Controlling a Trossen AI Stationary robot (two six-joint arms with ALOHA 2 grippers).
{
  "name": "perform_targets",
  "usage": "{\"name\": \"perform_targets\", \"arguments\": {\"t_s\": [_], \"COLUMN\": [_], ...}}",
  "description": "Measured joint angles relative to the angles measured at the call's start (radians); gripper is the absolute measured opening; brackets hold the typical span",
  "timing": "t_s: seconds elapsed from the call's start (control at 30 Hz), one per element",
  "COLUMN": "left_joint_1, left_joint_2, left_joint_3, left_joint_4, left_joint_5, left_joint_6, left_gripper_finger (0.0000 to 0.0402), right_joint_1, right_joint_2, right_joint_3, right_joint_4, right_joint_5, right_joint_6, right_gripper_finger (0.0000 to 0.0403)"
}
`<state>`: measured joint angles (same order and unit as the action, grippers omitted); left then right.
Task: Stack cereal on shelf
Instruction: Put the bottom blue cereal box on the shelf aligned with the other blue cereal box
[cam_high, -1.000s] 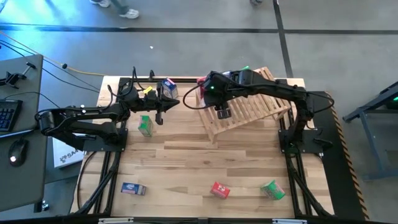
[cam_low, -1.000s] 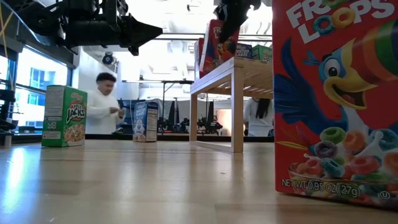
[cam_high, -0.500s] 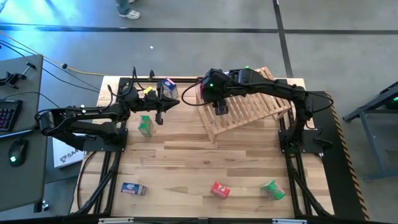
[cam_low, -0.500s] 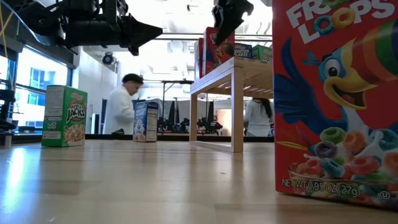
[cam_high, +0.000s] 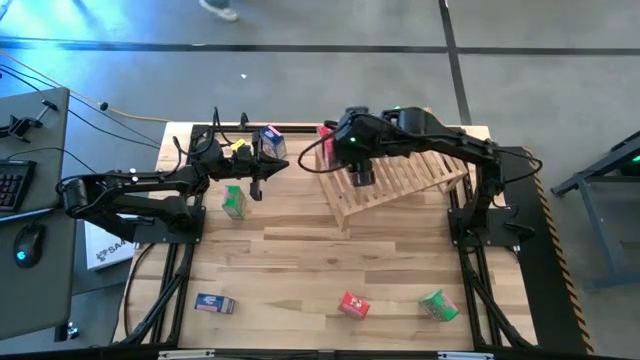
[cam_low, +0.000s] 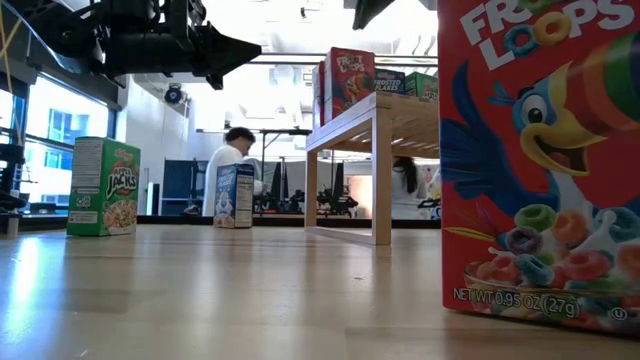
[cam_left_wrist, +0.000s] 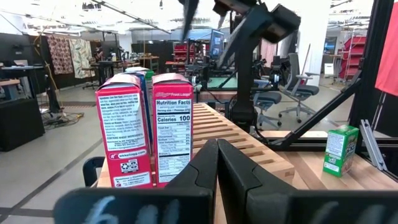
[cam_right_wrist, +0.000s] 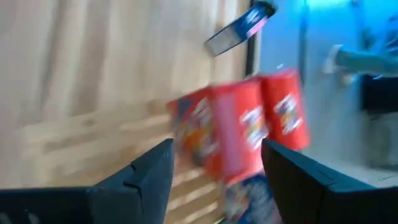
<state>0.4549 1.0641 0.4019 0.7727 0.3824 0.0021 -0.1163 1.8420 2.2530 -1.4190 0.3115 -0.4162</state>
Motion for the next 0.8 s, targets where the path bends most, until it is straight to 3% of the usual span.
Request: {"name": "perform_targets", "arguments": {"t_s": [0.17,0.33,0.47,0.67,0.8], "left_joint_1": [0.0,0.0,0.0,0.0,0.0], "left_joint_2": [0.0,0.0,0.0,0.0,0.0], "left_joint_3": [0.0,0.0,0.0,0.0,0.009], "left_joint_4": [-0.004,-0.006,-0.017,-0.028,-0.046], "left_joint_5": [0.0,0.0,0.0,0.0,0.0], "left_joint_6": [0.001,0.002,0.002,0.002,0.001], "left_gripper_finger": [0.0,0.0,0.0,0.0,0.0], "right_joint_1": [-0.02,-0.03,-0.021,-0.003,0.019], "right_joint_2": [-0.034,-0.143,-0.309,-0.587,-0.699], "right_joint_3": [-0.027,-0.254,-0.529,-1.033,-1.327], "right_joint_4": [-0.073,0.098,0.339,0.886,1.282], "right_joint_5": [-0.084,-0.207,-0.356,-0.383,-0.394], "right_joint_6": [0.103,0.102,0.098,0.13,0.139], "right_gripper_finger": [0.0169,0.0079,0.001,0.0018,0.0004]}}
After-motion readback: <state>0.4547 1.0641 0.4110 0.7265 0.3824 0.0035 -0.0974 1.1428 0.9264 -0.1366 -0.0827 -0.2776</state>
